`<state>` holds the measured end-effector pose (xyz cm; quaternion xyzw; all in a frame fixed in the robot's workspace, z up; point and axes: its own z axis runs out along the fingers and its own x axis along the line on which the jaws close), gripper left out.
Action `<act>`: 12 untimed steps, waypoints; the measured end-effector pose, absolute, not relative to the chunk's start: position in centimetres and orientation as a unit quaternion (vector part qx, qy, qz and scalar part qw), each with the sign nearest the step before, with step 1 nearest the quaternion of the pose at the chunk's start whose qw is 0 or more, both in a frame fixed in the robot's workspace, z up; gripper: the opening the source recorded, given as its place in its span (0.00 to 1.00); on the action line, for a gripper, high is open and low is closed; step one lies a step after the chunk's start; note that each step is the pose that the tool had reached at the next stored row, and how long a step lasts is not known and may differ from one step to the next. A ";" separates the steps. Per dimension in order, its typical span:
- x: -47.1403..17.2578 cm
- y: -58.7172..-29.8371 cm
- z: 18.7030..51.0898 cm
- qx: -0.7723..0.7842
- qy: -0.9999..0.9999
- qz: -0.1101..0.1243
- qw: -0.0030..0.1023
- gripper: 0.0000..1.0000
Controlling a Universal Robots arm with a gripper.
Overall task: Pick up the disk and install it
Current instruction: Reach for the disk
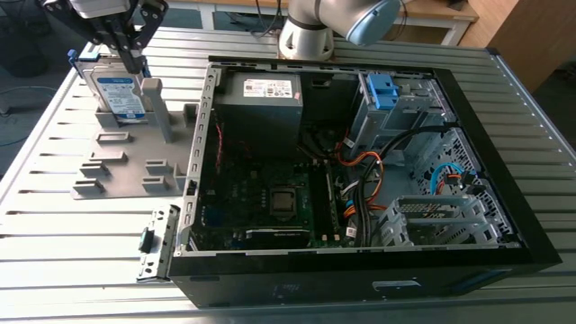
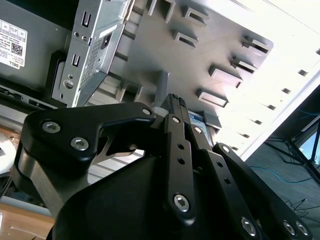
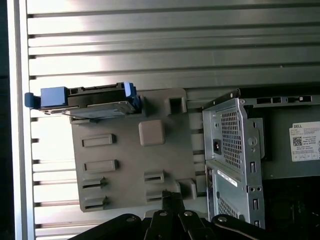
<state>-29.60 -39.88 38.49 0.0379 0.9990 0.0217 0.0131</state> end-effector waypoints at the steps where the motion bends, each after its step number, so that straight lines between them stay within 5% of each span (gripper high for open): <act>1: -29.6 -39.9 38.5 0.038 0.999 0.022 0.013 0.11; 12: -30.1 -39.9 38.4 0.038 0.999 0.022 0.013 0.11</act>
